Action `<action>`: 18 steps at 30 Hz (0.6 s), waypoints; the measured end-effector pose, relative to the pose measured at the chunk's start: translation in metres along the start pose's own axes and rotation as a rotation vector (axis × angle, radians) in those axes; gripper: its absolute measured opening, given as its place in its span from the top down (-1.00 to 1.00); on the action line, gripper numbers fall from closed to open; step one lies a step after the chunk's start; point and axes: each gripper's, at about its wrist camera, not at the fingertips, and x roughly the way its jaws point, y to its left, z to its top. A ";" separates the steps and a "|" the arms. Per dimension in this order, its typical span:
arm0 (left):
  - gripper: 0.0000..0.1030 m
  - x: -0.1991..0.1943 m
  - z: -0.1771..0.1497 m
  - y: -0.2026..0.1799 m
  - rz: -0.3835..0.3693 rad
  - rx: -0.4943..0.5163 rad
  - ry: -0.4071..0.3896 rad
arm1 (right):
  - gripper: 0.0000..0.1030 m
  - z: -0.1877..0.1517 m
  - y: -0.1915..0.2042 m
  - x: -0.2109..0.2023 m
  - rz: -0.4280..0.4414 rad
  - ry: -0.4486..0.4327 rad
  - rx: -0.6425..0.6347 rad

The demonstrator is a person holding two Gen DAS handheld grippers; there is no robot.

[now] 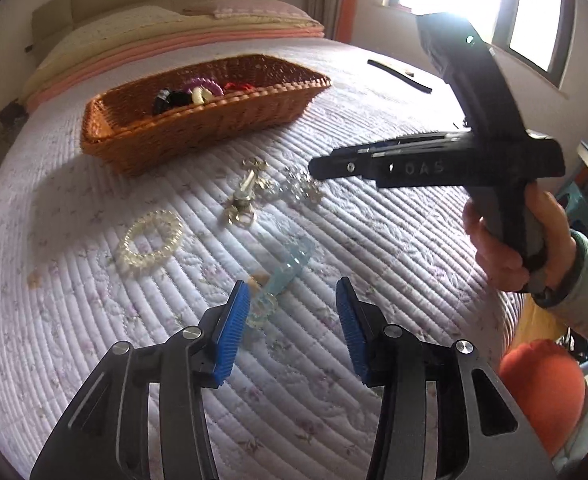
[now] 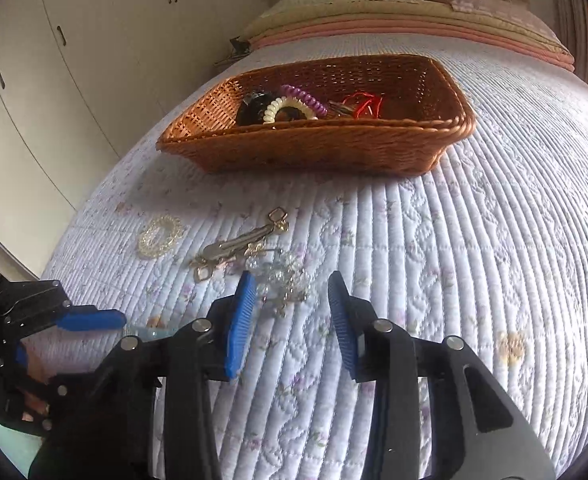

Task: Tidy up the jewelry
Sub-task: 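Grasp the light blue hair clip with the left tool while the right tool lifts the charms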

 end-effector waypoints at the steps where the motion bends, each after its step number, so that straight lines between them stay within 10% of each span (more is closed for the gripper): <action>1: 0.09 0.000 0.001 0.003 0.015 -0.008 -0.005 | 0.31 0.002 0.000 0.002 -0.002 0.008 -0.004; 9: 0.08 0.028 0.000 0.002 0.051 0.020 0.059 | 0.33 0.012 0.016 0.036 -0.064 0.081 -0.084; 18: 0.08 0.017 -0.016 -0.025 0.066 0.004 0.054 | 0.78 -0.008 0.018 0.019 -0.064 0.048 -0.113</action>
